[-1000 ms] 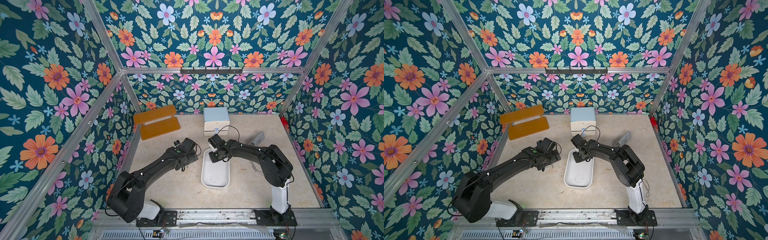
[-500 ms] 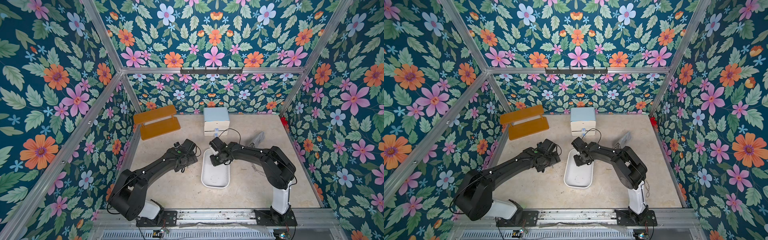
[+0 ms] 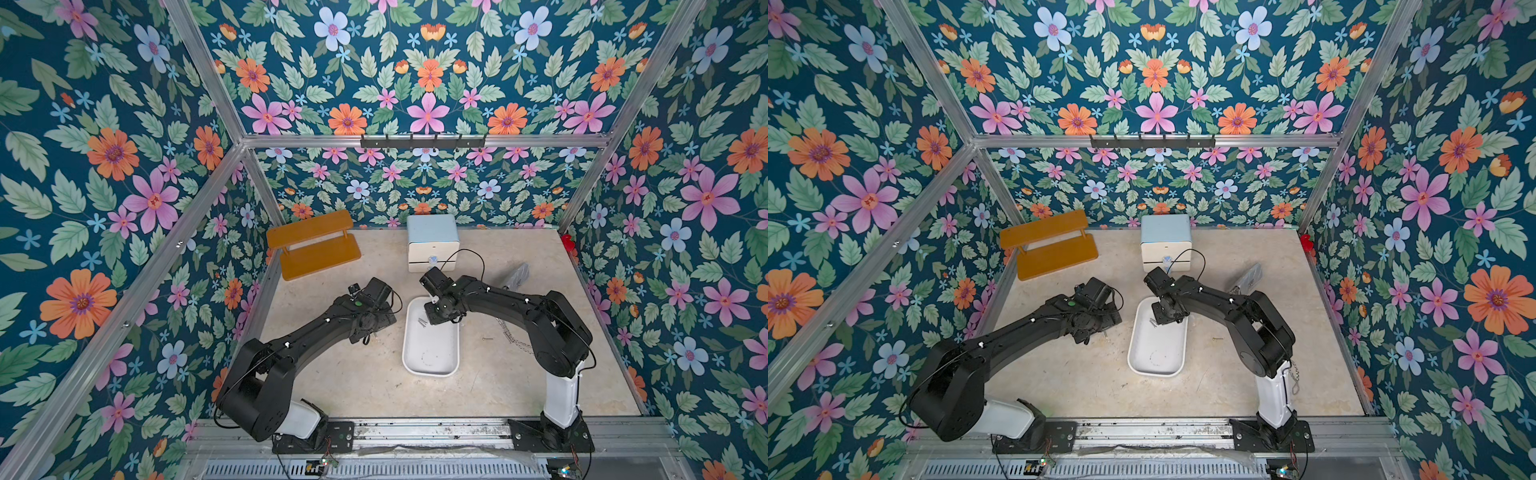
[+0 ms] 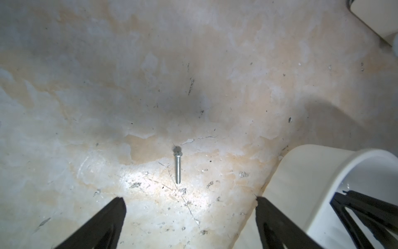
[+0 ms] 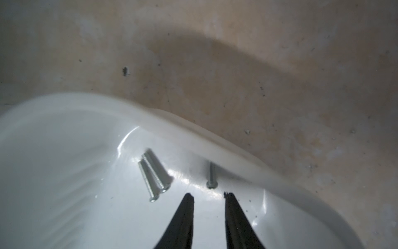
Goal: Take out the screws from the storage box
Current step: Pick up the screw from the storage box.
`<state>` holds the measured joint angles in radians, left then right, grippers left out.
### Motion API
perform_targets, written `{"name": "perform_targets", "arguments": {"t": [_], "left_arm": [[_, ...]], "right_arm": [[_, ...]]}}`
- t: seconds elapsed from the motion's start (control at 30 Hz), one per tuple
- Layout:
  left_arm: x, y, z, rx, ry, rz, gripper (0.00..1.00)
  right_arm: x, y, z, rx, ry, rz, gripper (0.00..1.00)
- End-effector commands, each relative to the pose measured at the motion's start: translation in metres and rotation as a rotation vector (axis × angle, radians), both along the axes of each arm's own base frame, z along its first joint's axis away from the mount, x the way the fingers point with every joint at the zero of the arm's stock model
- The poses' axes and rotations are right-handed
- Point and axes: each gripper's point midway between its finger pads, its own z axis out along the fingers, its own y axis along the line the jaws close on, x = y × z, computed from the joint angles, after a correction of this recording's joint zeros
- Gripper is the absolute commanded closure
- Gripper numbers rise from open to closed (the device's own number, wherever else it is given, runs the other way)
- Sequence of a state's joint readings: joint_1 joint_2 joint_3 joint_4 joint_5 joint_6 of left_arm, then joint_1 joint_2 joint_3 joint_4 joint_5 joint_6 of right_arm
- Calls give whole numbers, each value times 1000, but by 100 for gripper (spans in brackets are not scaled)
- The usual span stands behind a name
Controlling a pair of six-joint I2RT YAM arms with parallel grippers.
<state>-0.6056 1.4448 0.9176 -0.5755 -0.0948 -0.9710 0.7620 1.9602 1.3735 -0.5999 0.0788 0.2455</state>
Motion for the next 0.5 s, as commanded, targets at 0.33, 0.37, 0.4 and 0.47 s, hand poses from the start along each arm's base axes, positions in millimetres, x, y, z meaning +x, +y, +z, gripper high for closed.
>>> {"name": "perform_targets", "arguments": {"t": [0.33,0.37,0.4,0.47], "left_arm": [[0,-2,-4,-14,6,-3,1],[1,-2,-2,-19,-1,-6,1],[0,-3,0,-26,-6,-8,1],[1,-3,5,-36,-26,-13,1]], "right_arm": [[2,-1,-20,-45,42,-17,71],[2,-2,-23,-50,48,-18,73],[1,-2,-24,-52,52,-17,77],[1,-3,-27,-54,56,-17,85]]}}
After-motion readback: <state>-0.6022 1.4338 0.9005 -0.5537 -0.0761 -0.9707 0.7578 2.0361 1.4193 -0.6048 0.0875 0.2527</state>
